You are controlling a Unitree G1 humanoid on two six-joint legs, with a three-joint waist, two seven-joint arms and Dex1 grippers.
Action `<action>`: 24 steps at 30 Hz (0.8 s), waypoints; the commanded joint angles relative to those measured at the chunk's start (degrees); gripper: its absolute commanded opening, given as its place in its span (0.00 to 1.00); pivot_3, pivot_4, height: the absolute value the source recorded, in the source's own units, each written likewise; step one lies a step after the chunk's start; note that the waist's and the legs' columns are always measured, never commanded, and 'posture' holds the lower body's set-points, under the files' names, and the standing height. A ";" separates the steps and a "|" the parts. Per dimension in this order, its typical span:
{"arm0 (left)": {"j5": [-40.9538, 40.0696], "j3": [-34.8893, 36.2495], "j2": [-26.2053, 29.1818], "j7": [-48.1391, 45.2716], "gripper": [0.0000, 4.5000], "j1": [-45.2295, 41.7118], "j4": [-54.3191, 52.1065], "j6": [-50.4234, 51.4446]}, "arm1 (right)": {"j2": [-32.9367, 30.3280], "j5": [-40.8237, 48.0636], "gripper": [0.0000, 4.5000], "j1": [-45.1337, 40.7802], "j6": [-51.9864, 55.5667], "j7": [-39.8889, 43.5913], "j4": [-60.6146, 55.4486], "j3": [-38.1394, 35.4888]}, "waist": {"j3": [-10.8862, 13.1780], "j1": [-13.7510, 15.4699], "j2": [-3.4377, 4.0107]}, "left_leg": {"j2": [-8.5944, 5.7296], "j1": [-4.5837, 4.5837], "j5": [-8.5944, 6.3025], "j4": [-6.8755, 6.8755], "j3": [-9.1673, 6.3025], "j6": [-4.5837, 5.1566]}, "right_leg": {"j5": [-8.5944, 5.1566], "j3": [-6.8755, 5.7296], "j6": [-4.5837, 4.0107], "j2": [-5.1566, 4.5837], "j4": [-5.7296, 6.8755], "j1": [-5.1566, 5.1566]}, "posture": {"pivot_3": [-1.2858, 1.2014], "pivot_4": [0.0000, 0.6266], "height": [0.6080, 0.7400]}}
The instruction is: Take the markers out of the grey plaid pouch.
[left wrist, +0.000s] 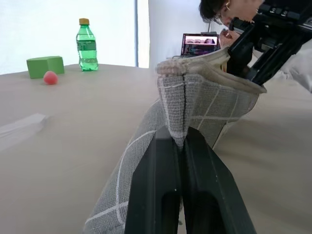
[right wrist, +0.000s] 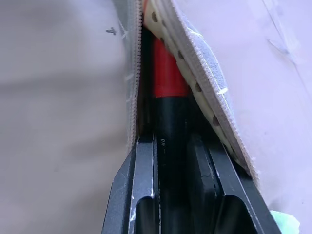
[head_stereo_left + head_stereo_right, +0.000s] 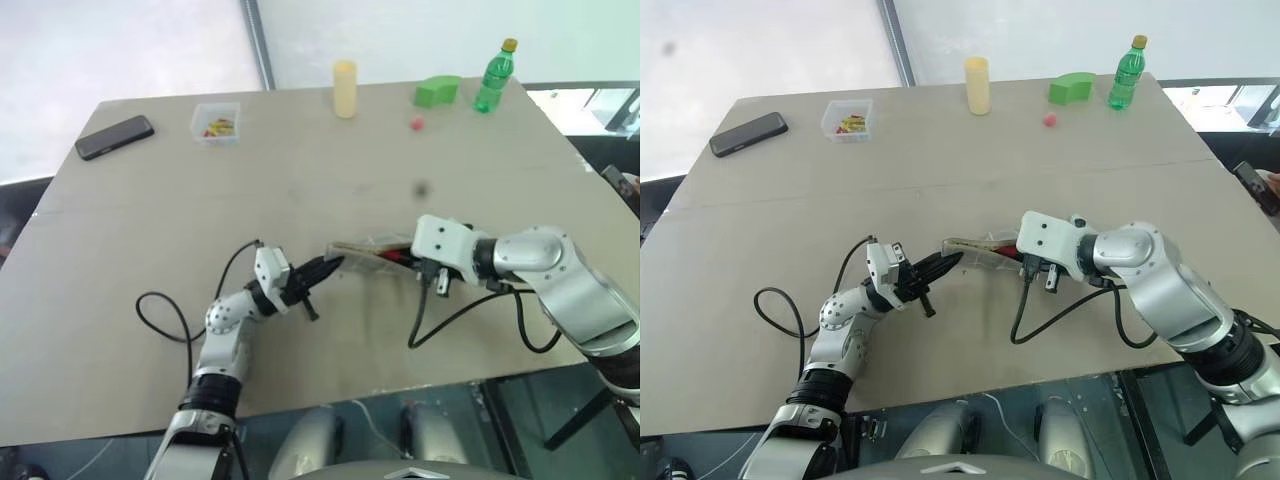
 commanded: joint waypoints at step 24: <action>2.02 3.95 3.69 3.67 0.00 4.31 -4.49 1.40 | 3.77 21.71 0.08 -5.95 2.10 -15.19 17.35 -35.46 | 0.02 -0.67 -0.04 | -0.08 0.00 0.00 0.00 -0.09 0.00 | 0.00 0.06 -0.01 -0.04 0.07 -0.02 | 0.52 0.24 1.00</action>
